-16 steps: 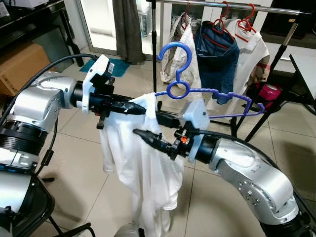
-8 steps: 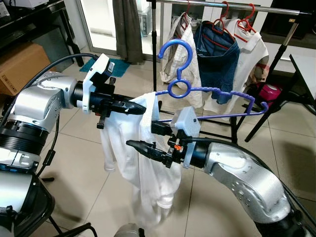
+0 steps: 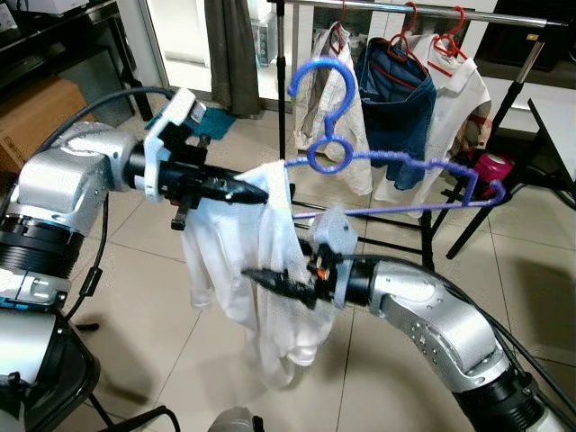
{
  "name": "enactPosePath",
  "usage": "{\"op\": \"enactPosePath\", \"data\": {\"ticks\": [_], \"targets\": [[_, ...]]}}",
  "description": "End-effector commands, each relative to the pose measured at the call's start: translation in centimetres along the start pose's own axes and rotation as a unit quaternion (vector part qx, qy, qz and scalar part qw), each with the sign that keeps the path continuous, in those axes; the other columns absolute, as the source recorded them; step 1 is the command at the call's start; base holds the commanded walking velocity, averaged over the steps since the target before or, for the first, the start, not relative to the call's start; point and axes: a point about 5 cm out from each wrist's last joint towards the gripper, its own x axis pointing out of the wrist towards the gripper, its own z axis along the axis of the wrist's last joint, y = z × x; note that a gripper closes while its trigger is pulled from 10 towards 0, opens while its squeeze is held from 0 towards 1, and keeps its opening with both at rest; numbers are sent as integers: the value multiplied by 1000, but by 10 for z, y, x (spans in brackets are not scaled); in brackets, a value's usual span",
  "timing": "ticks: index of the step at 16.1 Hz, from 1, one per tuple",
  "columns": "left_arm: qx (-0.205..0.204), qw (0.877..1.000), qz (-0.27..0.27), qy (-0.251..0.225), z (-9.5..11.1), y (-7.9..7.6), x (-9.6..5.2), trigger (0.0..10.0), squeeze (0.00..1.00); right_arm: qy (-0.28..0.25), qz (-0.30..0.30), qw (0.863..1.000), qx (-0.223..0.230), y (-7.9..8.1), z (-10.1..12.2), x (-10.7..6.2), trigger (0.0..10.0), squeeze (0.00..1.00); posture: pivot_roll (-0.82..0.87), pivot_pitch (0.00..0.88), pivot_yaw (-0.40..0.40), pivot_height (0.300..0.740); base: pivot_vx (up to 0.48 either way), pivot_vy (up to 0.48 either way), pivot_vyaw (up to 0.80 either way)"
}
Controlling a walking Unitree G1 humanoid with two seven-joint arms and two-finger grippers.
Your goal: Hang hanger
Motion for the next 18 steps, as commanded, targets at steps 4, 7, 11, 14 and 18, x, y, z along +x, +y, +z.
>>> {"op": "enactPosePath", "data": {"ticks": [4,7,11,14,18], "targets": [[33,999,6,-11,21,0,-13,0,0,57,29,998,14,1,-35,-3,1216,0,106,2,43,740,0,0,0],[35,999,11,-8,22,1,-18,0,0,81,15,996,33,-6,-56,-10,196,0,107,0,47,740,0,0,0],[36,999,16,-4,22,2,-23,0,0,116,-16,992,48,-13,-82,-28,0,0,103,0,53,740,0,0,0],[35,999,19,4,19,2,-27,0,0,124,-46,990,56,-19,-91,-46,0,0,97,0,60,740,0,0,0],[29,999,25,11,13,-1,-32,0,0,142,-77,985,56,-27,-97,-75,0,0,96,0,45,740,0,0,0]]}}
